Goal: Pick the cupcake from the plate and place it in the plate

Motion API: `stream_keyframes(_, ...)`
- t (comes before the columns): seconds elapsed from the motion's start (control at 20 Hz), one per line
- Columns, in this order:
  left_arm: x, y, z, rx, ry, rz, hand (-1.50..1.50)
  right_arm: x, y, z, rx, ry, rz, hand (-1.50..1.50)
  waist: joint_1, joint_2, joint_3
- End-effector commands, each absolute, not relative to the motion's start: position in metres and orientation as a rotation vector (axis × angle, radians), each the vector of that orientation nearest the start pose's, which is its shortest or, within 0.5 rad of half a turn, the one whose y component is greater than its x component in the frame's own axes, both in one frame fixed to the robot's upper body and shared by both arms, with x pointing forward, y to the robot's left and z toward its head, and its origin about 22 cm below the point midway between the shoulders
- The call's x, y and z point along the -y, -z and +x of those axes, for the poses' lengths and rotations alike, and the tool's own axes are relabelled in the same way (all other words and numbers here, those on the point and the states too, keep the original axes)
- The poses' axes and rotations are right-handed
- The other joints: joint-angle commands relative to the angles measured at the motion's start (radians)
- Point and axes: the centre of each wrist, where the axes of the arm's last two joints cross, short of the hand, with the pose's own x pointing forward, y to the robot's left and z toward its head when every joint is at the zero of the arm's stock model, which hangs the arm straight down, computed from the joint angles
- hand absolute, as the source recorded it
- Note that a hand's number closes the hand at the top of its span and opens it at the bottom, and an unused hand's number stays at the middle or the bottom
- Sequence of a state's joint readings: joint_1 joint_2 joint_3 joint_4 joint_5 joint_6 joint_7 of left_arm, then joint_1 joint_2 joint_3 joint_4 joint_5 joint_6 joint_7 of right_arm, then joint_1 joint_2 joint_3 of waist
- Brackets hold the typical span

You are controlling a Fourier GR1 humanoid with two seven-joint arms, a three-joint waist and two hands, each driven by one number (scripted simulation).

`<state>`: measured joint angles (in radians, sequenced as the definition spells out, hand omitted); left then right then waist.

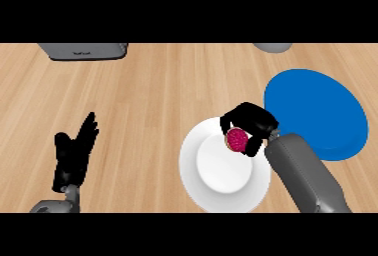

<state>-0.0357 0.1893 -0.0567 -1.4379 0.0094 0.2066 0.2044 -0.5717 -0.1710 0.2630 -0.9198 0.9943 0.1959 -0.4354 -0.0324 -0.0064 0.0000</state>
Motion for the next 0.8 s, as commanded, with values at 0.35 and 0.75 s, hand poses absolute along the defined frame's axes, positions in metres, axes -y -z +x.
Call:
stream_keyframes(0.35, -0.25, 0.009, 0.253, 1.257, -0.002, 0.261, 0.0, 0.189, -0.063, 0.357, 1.529, -0.89, -0.931, 1.5, -0.005, -0.006, -0.001)
stream_keyframes(0.75, -0.265, 0.023, 0.241, 1.296, 0.029, 0.266, 0.0, 0.23, -0.111, 0.333, 1.504, -0.581, -1.226, 1.5, 0.022, 0.003, -0.001)
